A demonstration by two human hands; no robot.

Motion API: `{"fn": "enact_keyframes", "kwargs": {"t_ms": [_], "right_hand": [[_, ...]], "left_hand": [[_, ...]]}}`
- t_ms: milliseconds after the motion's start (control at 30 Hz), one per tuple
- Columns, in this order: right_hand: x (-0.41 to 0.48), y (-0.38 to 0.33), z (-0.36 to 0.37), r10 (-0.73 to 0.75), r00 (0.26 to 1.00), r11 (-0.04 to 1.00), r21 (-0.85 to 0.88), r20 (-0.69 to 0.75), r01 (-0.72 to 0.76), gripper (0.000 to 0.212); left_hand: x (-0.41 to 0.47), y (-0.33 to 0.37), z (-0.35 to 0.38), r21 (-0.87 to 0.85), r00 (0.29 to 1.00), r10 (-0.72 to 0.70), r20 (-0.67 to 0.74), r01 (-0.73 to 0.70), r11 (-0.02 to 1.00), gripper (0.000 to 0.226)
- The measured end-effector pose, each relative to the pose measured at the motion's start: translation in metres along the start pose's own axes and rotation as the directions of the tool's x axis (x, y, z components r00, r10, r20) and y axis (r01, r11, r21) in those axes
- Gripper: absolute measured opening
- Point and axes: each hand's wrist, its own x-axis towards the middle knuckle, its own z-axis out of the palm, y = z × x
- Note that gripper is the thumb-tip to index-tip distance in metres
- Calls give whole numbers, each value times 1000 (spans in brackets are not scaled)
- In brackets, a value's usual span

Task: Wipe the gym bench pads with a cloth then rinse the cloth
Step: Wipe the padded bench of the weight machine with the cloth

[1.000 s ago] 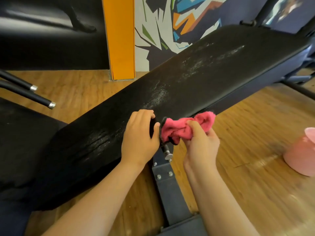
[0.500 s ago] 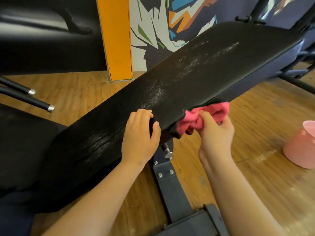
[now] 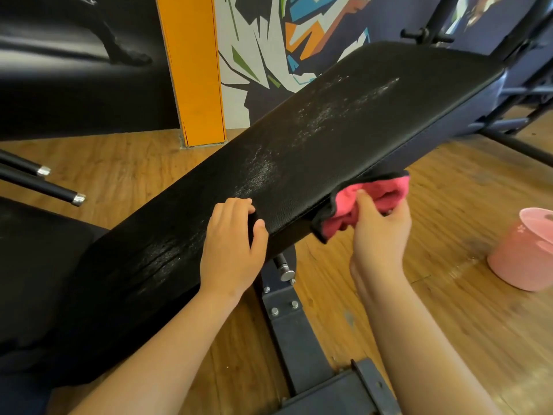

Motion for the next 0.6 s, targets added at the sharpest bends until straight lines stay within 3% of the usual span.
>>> {"fn": "enact_keyframes", "kwargs": {"t_ms": [133,333,433,600], "right_hand": [[1,8,0,12,1000,1000,-22,-3,-12,25],[-40,32,7,75,984,988,-148,163,-51,14],[-21,20,1,-9,995,989,-143,98,23,7],[7,-3,-6,-196,980,974,-118,-20,193,26]], "left_hand": [[0,2,0,18,1000,0,8,0,1000,39],[0,5,-3,28,1000,15,3,-15,999,34],[0,5,-2,39,1000,15,1,-15,999,35],[-1,3,0,61,1000,13,-9,-12,998,33]]}}
